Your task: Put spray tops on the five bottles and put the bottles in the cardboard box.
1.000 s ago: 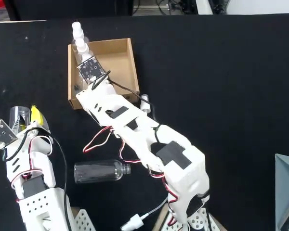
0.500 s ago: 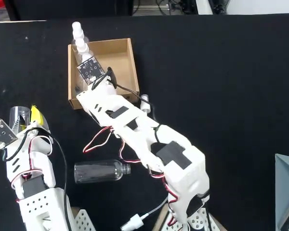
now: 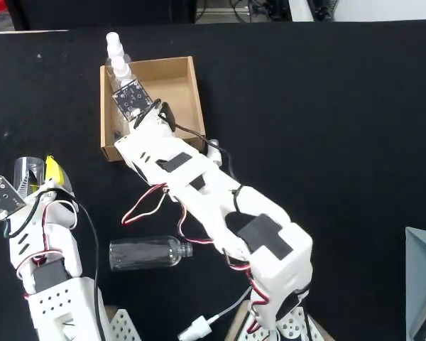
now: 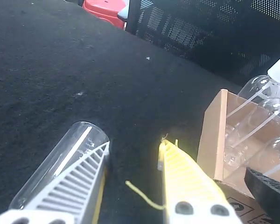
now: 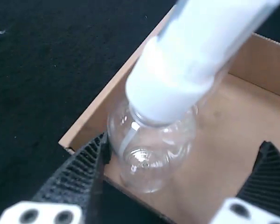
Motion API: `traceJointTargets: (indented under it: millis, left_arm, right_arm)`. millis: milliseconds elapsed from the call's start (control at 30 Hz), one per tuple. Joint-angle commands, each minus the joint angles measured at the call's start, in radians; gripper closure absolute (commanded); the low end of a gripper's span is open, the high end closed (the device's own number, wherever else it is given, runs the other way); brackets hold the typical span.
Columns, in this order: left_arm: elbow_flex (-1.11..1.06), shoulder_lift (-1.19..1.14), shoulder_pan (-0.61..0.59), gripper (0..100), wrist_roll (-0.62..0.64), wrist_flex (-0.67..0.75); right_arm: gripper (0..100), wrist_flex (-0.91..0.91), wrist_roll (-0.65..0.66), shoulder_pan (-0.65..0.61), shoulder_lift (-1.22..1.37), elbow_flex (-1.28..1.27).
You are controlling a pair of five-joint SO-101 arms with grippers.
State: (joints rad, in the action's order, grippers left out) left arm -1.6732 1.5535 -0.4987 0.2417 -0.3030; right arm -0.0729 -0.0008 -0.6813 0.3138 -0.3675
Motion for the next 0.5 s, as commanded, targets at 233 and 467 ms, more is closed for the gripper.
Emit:
traceJointTargets:
  millis: [233,467]
  left_arm:
    - [-0.004,0.017,0.004,84,-0.002,0.025]
    - [-0.002,0.017,0.004,84,-0.002,0.025]
  right_arm:
    - [58.7,-0.146,0.008,-0.021,-0.2,0.05]
    - [58.8,-0.318,0.005,-0.021,-0.298,0.05]
